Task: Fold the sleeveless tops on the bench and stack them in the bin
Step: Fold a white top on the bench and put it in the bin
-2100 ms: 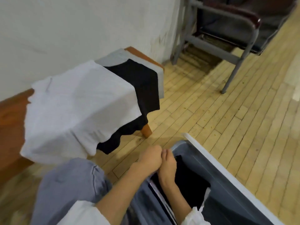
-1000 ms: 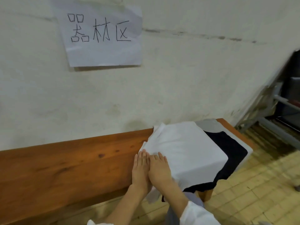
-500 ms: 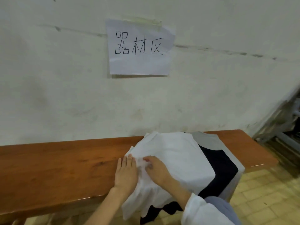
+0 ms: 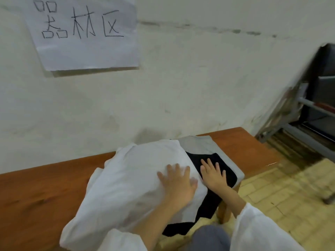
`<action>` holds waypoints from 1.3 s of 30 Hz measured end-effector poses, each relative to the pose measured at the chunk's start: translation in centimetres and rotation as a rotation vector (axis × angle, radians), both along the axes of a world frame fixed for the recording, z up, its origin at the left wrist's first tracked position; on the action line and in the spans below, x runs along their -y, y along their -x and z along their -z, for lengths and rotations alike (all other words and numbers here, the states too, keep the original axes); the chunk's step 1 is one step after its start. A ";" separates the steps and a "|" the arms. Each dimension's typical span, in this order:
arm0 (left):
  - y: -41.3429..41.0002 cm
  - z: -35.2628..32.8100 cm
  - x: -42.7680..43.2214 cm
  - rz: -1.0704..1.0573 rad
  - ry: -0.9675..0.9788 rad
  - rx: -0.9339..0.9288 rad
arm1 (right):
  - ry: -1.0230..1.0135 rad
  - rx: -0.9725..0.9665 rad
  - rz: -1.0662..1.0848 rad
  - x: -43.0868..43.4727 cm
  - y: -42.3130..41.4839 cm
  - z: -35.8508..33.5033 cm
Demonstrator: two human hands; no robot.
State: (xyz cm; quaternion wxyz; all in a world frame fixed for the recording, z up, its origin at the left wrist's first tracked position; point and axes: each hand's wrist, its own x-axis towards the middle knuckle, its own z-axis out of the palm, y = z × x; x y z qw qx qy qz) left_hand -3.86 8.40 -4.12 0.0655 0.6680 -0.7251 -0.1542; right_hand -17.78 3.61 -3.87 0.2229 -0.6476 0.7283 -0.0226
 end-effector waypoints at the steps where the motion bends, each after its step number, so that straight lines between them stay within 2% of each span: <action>1: 1.7 0.1 1.1 -0.025 -0.048 0.010 | -0.008 0.017 0.000 1.0 0.9 0.0; 4: 4.3 0.5 3.4 -0.101 -0.084 0.053 | 0.009 0.009 -0.018 3.5 2.4 0.3; 10: 6.5 0.9 7.1 -0.104 -0.026 0.094 | 0.029 -0.025 -0.030 7.8 4.9 1.3; 18: 4.2 1.7 6.1 -0.079 0.135 0.038 | 0.064 -0.072 -0.039 7.9 5.0 1.6; 20: 3.9 1.3 6.1 0.030 0.231 0.080 | 0.087 -0.129 -0.065 7.4 4.8 1.6; 23: 4.7 -0.2 7.1 0.404 0.398 0.231 | 0.065 -0.250 -0.131 7.2 4.5 1.7; 25: 5.1 -1.1 8.0 0.452 0.365 0.246 | 0.041 -0.242 -0.123 7.1 4.4 1.6; 30: 2.4 -1.4 7.0 0.277 0.264 0.257 | 0.062 -0.158 -0.077 7.0 4.4 1.5; 35: -5.1 -1.1 3.6 -0.176 0.134 0.244 | 0.058 -0.142 -0.087 7.0 4.6 1.5; 39: -9.8 -1.4 0.2 -0.339 0.019 0.190 | 0.032 -0.118 -0.097 6.9 4.8 1.1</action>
